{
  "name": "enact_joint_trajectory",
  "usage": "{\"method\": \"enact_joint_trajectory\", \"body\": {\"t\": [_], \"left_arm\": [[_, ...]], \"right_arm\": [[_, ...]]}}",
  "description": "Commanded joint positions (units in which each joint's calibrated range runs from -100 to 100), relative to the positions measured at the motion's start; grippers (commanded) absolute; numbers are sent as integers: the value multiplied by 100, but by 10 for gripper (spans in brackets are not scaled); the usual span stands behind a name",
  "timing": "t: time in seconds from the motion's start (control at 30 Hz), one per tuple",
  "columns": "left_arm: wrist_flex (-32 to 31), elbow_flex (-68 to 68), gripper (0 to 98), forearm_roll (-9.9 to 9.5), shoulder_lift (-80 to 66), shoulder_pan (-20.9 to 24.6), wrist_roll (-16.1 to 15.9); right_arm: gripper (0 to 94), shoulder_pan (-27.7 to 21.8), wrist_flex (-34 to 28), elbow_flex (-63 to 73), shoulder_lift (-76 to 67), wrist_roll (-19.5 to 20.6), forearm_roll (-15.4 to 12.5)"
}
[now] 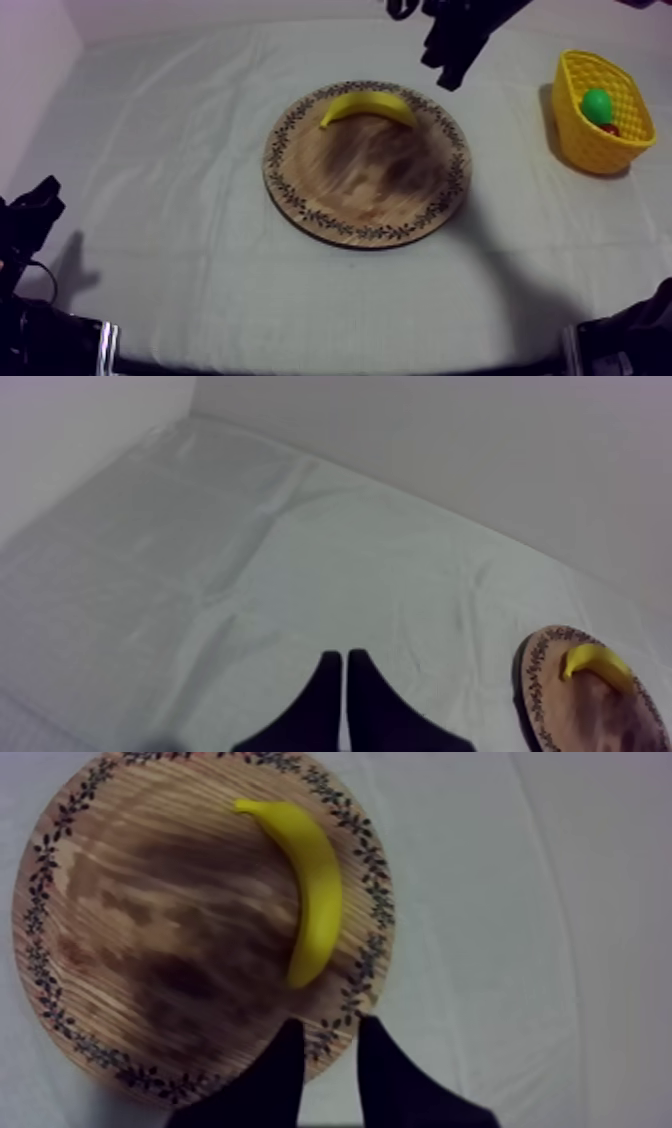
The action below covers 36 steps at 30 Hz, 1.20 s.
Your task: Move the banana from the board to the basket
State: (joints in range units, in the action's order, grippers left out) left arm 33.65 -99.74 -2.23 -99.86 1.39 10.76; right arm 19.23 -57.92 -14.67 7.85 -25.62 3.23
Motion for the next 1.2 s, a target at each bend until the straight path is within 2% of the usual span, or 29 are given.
{"method": "enact_joint_trajectory", "body": {"t": [0.0, 0.1, 0.23, 0.27, 0.37, 0.57, 0.83, 1.17], "left_arm": [[-2, -4, 1, 1, 3, 2, 1], [-2, -4, 1, 1, 3, 2, 1], [-2, -4, 1, 1, 3, 2, 1], [-2, -4, 1, 1, 3, 2, 1], [-2, -4, 1, 1, 3, 2, 1], [-2, -4, 1, 1, 3, 2, 1], [-2, -4, 1, 1, 3, 2, 1], [-2, -4, 1, 1, 3, 2, 1]], "right_arm": [[267, -17, -209, 105, 81, 63, 57], [383, -120, -496, 313, 210, -40, -32], [729, -219, -739, 455, 360, -205, -113], [787, -218, -737, 463, 386, -233, -112], [878, -151, -605, 444, 437, -182, -51], [915, 65, -564, 655, 685, 6, 138], [899, 337, -940, 1355, 1547, 328, 523], [910, 556, -1872, 2392, 3002, 522, 906]]}}
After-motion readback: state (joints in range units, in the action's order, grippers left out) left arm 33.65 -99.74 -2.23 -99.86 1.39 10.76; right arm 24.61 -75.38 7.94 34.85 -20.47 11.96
